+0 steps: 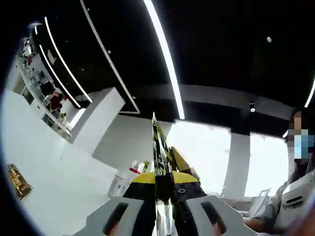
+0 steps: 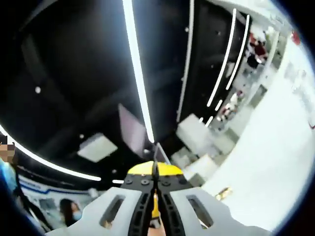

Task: Arrange the skincare products in the storage area until every visible bottle or jar stands upright without overlapping.

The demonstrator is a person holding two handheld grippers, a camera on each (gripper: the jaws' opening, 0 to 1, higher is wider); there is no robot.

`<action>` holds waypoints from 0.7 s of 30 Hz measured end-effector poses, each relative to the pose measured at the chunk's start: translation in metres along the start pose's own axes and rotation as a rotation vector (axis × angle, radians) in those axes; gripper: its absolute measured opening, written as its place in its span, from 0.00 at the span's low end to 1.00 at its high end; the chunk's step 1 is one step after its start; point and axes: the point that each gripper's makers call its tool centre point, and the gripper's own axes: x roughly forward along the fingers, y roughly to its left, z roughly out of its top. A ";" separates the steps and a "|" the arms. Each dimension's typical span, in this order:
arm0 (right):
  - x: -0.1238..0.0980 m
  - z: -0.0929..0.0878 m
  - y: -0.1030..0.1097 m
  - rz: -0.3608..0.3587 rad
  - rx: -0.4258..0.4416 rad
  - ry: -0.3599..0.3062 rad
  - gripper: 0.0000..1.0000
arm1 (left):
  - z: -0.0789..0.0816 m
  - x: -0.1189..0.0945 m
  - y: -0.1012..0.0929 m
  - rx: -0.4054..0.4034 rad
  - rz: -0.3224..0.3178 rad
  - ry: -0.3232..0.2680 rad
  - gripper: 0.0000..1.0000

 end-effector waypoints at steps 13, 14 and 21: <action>0.005 -0.010 -0.008 -0.048 -0.062 0.059 0.00 | 0.047 -0.018 0.005 -0.027 -0.010 -0.254 0.20; 0.006 -0.014 -0.008 -0.039 -0.054 0.067 0.00 | 0.045 -0.020 0.005 -0.030 -0.009 -0.235 0.11; 0.008 -0.021 -0.004 -0.033 -0.146 0.099 0.00 | 0.041 -0.022 0.003 -0.130 0.003 -0.228 0.00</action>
